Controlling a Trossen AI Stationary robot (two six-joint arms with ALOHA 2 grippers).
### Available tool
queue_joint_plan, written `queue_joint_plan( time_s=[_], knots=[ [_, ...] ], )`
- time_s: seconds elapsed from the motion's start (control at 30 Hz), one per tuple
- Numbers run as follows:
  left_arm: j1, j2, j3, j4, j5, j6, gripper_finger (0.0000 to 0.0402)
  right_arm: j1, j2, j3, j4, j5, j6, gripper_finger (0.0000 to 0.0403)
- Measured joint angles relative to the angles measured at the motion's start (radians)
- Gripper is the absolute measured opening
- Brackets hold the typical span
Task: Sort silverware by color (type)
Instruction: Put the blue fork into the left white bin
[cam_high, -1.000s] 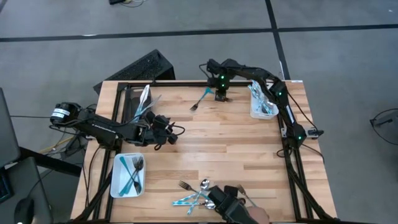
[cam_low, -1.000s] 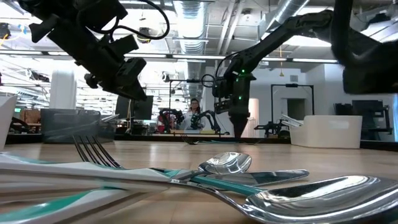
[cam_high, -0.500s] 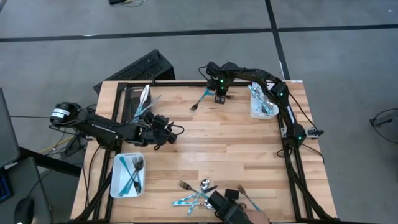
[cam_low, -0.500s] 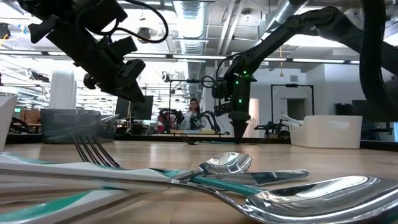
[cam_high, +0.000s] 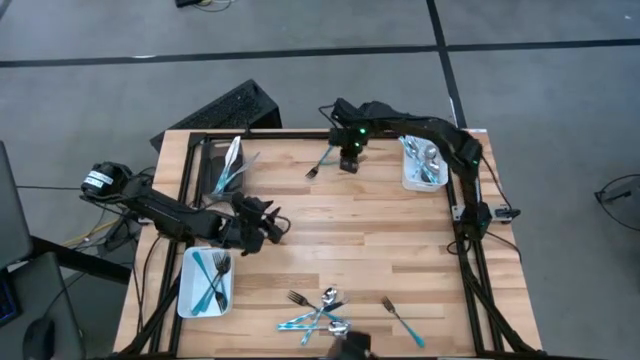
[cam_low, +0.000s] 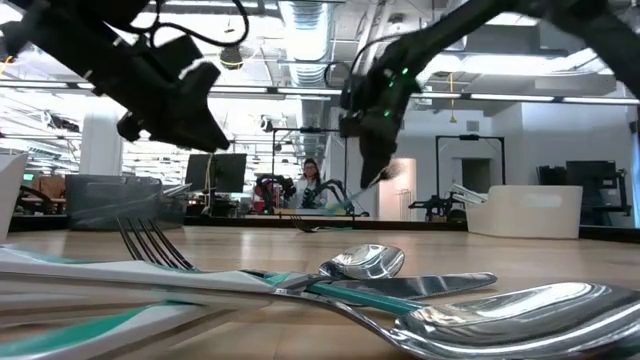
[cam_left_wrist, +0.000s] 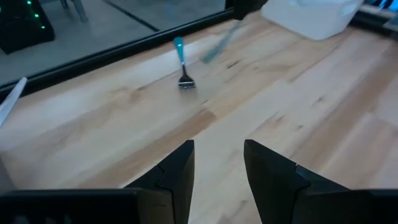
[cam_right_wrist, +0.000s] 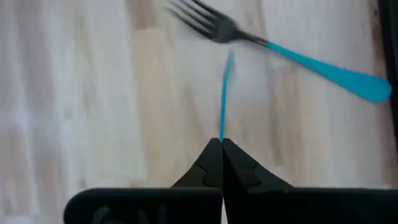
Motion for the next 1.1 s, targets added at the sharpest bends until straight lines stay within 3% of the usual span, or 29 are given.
queue_joint_plan(
  time_s=[0.13, 0.27, 0.4, 0.6, 0.7, 0.87, 1.1],
  knots=[
    [-0.051, 0.0, 0.0, 0.001, -0.036, -0.064, 0.0128, 0.062, -0.176, -0.185, 0.199, -0.073, 0.045, 0.0014],
    [-0.066, 0.0, 0.0, 0.065, -0.046, -0.076, 0.0128, 0.136, -0.318, -0.44, 0.552, -0.131, 0.15, 0.0014],
    [-0.062, 0.0, 0.0, 0.232, 0.008, 0.064, 0.0128, 0.24, -0.392, -0.625, 0.873, -0.122, 0.232, 0.0014],
    [-0.04, 0.0, 0.0, 0.458, 0.098, 0.293, 0.0128, 0.376, -0.398, -0.705, 1.164, -0.053, 0.297, 0.0014],
    [-0.036, 0.0, 0.0, 0.479, 0.12, 0.306, 0.0128, 0.453, -0.4, -0.702, 1.235, 0.015, 0.297, 0.0014],
    [-0.079, 0.0, 0.0, 0.391, 0.123, 0.21, 0.0128, 0.53, -0.4, -0.703, 1.186, 0.239, 0.229, 0.0033],
    [-0.144, 0.0, 0.0, 0.261, 0.022, 0.063, 0.0128, 0.511, -0.4, -0.703, 0.994, 0.376, 0.432, 0.0084]
  ],
)
